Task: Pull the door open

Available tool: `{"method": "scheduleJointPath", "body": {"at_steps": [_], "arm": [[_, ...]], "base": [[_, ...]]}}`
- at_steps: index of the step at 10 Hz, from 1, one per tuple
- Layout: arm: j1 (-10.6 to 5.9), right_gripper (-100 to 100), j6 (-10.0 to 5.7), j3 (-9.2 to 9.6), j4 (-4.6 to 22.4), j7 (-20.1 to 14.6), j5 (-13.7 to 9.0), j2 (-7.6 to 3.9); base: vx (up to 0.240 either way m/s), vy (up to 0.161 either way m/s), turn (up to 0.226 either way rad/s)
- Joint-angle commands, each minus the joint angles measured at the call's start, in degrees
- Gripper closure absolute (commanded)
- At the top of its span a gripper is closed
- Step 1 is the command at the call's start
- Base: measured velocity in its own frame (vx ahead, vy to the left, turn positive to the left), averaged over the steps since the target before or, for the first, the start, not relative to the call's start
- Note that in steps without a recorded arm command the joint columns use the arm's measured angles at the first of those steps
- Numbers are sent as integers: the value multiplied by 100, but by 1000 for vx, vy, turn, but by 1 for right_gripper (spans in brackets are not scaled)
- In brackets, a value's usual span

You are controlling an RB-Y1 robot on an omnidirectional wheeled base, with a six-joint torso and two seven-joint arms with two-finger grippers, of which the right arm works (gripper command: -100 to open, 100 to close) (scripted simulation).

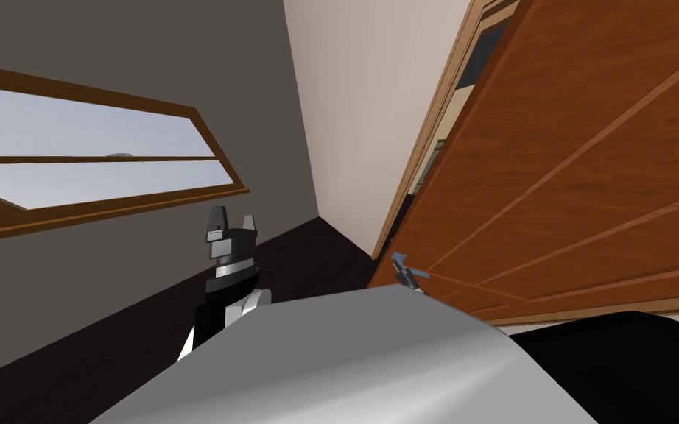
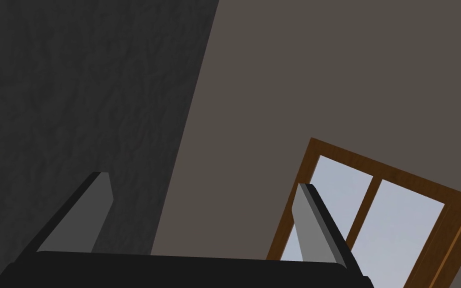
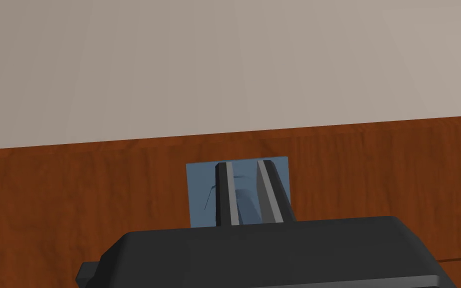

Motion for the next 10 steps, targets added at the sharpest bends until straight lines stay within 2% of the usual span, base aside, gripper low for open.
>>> {"method": "scheduleJointPath", "body": {"at_steps": [1,2,4,5,7,9,10], "arm": [[-210,100,-108,70,231,23,57,120],[-210,100,-108,70,231,23,57,120],[-355,100,62,100,172,55,102,182],[-295,-100,77,-96,291,76,-53,124],[-254,-100,167,-283,321,111,-201,120],[-254,-100,167,-283,389,111,-201,120],[-254,-100,167,-283,321,111,-201,120]], "base": [[33,-9,78],[21,-10,-4],[3,2,160],[3,92,-147],[-29,158,-314],[-24,86,-25],[-7,-2,12]]}}
